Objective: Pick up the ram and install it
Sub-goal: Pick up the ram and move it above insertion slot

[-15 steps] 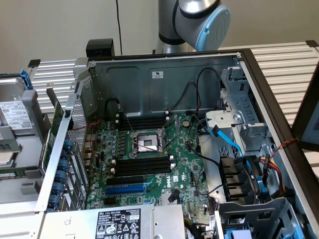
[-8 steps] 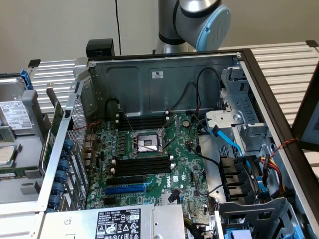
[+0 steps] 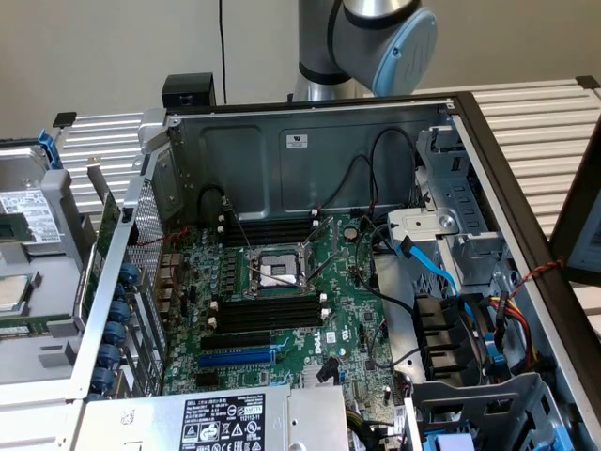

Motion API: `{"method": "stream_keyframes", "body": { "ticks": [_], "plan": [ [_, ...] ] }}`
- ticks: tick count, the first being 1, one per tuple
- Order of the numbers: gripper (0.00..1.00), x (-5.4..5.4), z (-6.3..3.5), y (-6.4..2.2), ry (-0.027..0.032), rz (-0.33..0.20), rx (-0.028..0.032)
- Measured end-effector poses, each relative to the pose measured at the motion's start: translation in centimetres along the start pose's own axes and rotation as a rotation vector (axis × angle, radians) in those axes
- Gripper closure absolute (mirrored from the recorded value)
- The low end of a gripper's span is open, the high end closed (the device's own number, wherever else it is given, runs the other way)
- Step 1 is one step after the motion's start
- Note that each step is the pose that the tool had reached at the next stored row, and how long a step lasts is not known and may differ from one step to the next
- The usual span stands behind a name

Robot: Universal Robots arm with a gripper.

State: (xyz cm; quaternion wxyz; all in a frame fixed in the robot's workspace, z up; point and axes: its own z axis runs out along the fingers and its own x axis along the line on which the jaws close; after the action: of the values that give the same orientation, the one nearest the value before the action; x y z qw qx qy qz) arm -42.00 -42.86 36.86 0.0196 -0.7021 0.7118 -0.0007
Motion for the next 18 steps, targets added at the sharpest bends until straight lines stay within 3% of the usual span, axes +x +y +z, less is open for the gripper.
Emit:
{"method": "stream_keyframes", "body": {
  "ticks": [11,14,18],
  "plan": [
    [0.87,0.8,-4.67,-4.80,-0.0031,0.000,-0.0023],
    [0.87,0.9,-5.26,-6.19,-0.0043,0.000,-0.0028],
    [0.87,0.9,-5.27,-8.00,-0.0049,-0.001,-0.0030]
  ]
}}
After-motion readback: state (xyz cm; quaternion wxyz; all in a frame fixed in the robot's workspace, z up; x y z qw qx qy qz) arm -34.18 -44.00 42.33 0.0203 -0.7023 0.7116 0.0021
